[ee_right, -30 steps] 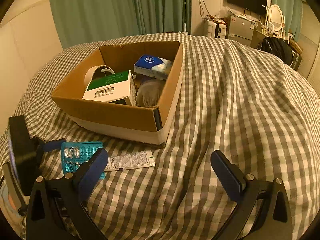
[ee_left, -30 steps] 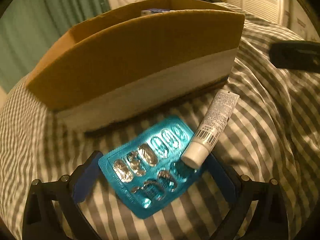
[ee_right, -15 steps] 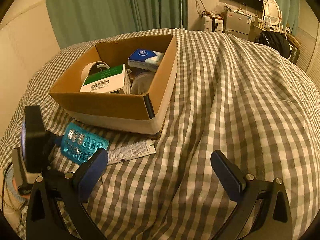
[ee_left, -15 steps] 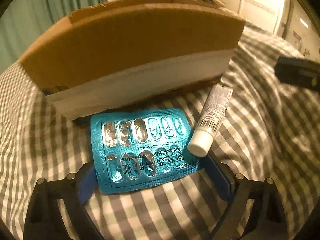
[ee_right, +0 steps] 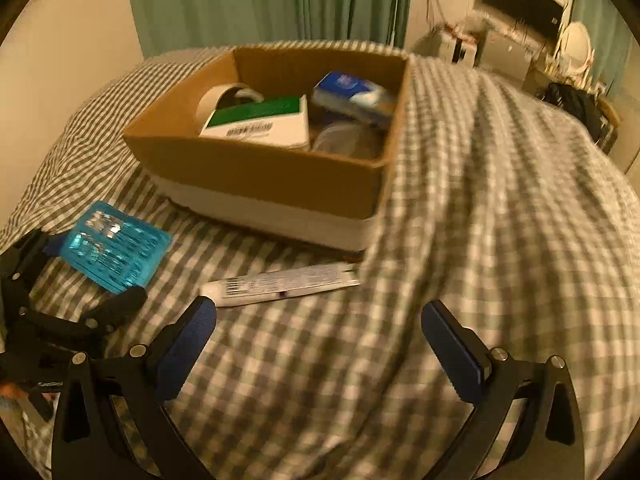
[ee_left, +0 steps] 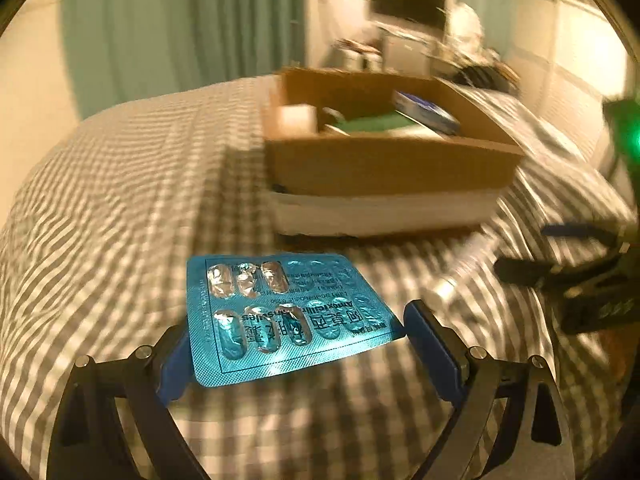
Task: Organize objects
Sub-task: 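Grasp the white toothpaste tube with the right gripper while the left gripper holds the blister pack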
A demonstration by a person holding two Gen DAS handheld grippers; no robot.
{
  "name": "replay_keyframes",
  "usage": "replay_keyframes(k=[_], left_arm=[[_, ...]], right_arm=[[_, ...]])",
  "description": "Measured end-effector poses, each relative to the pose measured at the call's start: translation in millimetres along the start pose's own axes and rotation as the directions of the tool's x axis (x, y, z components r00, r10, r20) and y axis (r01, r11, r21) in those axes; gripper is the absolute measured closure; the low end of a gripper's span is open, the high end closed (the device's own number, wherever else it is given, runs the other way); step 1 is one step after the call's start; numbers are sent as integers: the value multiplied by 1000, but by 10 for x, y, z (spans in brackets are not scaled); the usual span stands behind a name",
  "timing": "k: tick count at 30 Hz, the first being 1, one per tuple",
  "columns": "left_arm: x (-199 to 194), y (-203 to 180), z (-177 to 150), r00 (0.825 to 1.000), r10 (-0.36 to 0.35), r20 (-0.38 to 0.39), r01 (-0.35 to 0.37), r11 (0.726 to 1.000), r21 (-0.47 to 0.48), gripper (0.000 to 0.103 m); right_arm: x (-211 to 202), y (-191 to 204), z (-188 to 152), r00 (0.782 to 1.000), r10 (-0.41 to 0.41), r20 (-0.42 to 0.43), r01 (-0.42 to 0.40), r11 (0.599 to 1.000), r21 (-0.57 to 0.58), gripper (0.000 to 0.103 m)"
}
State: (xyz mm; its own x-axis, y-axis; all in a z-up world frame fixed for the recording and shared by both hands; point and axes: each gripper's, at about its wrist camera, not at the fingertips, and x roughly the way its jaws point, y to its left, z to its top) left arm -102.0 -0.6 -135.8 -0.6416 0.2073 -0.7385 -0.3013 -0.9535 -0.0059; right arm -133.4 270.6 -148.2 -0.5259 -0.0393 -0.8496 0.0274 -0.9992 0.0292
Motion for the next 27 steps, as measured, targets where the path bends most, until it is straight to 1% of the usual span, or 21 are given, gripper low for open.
replay_keyframes(k=[2, 6, 9, 10, 11, 13, 14, 15, 17, 19, 20, 21, 22, 23, 27], left_arm=[[8, 32, 103, 1000, 11, 7, -10, 999, -35, 7], [69, 96, 119, 1000, 18, -5, -18, 998, -54, 7], [78, 83, 103, 1000, 17, -3, -17, 999, -44, 7], [72, 63, 106, 1000, 18, 1, -18, 999, -39, 7], [61, 49, 104, 1000, 20, 5, -20, 999, -33, 7], [48, 0, 108, 1000, 23, 14, -23, 1000, -20, 7], [37, -16, 102, 999, 26, 18, -26, 1000, -15, 7], [25, -29, 98, 999, 29, 20, -29, 1000, -11, 7], [-3, -45, 90, 999, 31, 22, -30, 999, -13, 7], [-49, -56, 74, 999, 28, 26, -28, 999, -21, 7], [-71, -61, 64, 999, 30, 28, -29, 999, -24, 7], [-99, -68, 47, 999, 28, 29, -27, 999, -29, 7], [-124, -74, 34, 999, 26, 31, -25, 999, -31, 7], [-149, -83, 21, 999, 23, 33, -22, 999, -32, 7], [-271, -173, -36, 999, 12, 44, -11, 1000, -22, 7]], right_arm=[[170, 52, 65, 999, 23, -34, -22, 999, 45, 0], [540, 142, 122, 997, -17, -81, 25, 996, 89, 1], [699, 169, 106, 994, 8, -107, 4, 994, 112, 7], [716, 189, 100, 994, 3, -106, 7, 995, 99, 14], [714, 210, 93, 995, 5, -104, 2, 997, 76, 26], [668, 236, 63, 995, 21, -93, -18, 999, 34, 40], [644, 235, 40, 995, 29, -92, -27, 999, 27, 45], [624, 228, 20, 995, 39, -91, -37, 999, 26, 47], [578, 193, -21, 994, 58, -91, -55, 998, 36, 55], [515, 156, -53, 994, 70, -87, -66, 997, 49, 60], [484, 148, -68, 994, 71, -85, -67, 997, 50, 69], [448, 136, -82, 994, 72, -83, -68, 996, 51, 72], [395, 128, -106, 994, 78, -78, -74, 996, 50, 82], [346, 131, -131, 994, 78, -77, -75, 996, 45, 86], [110, 187, -303, 993, 95, -62, -94, 995, 22, 86]])
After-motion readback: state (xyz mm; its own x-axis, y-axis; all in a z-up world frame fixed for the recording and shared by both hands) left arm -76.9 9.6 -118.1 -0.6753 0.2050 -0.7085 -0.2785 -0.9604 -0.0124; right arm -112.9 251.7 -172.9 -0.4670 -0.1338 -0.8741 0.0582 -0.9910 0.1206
